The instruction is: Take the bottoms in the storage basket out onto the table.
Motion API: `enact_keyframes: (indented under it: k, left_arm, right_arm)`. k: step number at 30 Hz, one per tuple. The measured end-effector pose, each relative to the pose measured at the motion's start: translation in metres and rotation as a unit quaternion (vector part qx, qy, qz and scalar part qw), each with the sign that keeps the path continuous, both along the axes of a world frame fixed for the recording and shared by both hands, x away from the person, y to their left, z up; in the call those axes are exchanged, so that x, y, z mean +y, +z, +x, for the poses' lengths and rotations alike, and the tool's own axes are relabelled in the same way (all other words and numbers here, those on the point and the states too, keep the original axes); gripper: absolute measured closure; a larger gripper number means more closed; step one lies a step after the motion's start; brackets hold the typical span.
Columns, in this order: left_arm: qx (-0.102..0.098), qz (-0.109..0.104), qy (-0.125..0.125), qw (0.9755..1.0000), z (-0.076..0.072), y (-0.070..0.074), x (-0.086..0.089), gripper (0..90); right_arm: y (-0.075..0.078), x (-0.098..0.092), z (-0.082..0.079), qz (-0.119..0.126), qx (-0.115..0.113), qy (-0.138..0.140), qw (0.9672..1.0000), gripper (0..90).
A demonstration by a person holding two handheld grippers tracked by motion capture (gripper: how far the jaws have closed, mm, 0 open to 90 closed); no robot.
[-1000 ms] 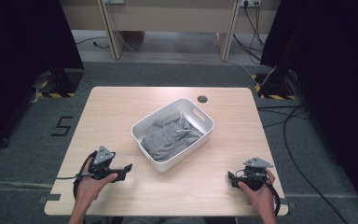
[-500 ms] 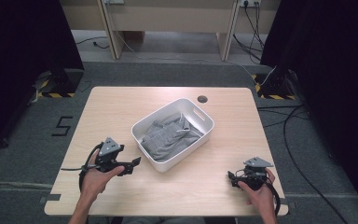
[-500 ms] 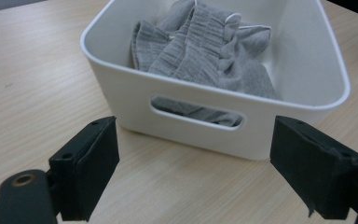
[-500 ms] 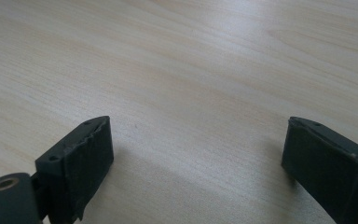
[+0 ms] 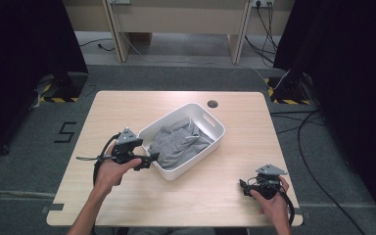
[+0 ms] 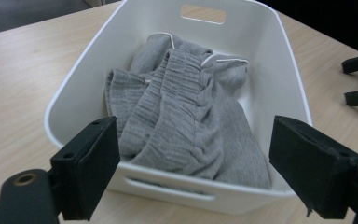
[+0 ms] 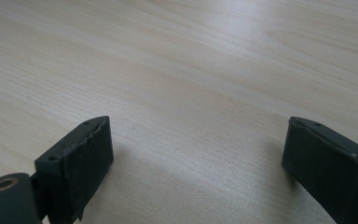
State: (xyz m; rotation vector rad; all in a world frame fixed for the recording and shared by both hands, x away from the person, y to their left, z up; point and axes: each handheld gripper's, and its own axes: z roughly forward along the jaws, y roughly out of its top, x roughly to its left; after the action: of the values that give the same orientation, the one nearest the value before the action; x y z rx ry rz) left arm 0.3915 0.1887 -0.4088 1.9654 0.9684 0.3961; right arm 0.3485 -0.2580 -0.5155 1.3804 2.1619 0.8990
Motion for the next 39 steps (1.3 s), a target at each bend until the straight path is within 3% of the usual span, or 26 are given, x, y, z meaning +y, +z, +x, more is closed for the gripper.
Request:
enact_keyframes:
  k: [7, 15, 18, 20, 23, 26, 30, 36, 38, 39]
  left_arm:
    - [0.009, 0.025, -0.019, 0.9995, 0.017, 0.009, -0.022, 15.5]
    - [0.022, 0.014, -0.028, 0.9993, 0.040, 0.012, -0.042, 15.5]
    - [0.015, 0.039, -0.028, 0.9988, 0.049, 0.014, -0.051, 15.3]
    - [0.017, 0.042, -0.031, 0.9985, 0.054, 0.014, -0.055, 15.2]
    - [0.021, 0.036, -0.024, 0.9988, 0.062, 0.011, -0.060, 14.9]
    - [0.019, 0.051, -0.019, 0.9984, 0.071, 0.006, -0.067, 14.9]
    - [0.025, 0.049, -0.018, 0.9983, 0.079, 0.001, -0.074, 15.0]
    - [0.031, 0.069, -0.021, 0.9969, 0.089, -0.009, -0.087, 15.0]
    - [0.042, 0.075, -0.025, 0.9960, 0.093, -0.015, -0.093, 14.8]
    - [0.040, 0.086, -0.026, 0.9952, 0.095, -0.018, -0.095, 14.8]
  right_arm:
    - [0.000, 0.000, 0.000, 0.001, 0.001, -0.002, 1.0000, 9.3]
    - [0.000, 0.000, 0.001, 0.002, 0.002, -0.003, 1.0000, 9.2]
    - [0.000, 0.000, 0.001, 0.003, 0.001, -0.003, 1.0000, 9.2]
    - [0.000, 0.000, 0.001, 0.003, 0.001, -0.003, 1.0000, 9.2]
    - [0.000, 0.000, 0.001, 0.001, 0.000, -0.002, 1.0000, 9.2]
    - [0.000, 0.000, 0.001, 0.001, 0.000, -0.002, 1.0000, 9.1]
    - [0.000, 0.000, 0.001, 0.002, -0.001, -0.002, 1.0000, 9.1]
    - [0.000, 0.000, 0.001, 0.003, 0.000, -0.001, 1.0000, 9.1]
    - [0.000, 0.000, 0.001, 0.003, 0.000, -0.002, 1.0000, 9.1]
    - [0.000, 0.000, 0.001, 0.003, 0.000, -0.002, 1.0000, 9.1]
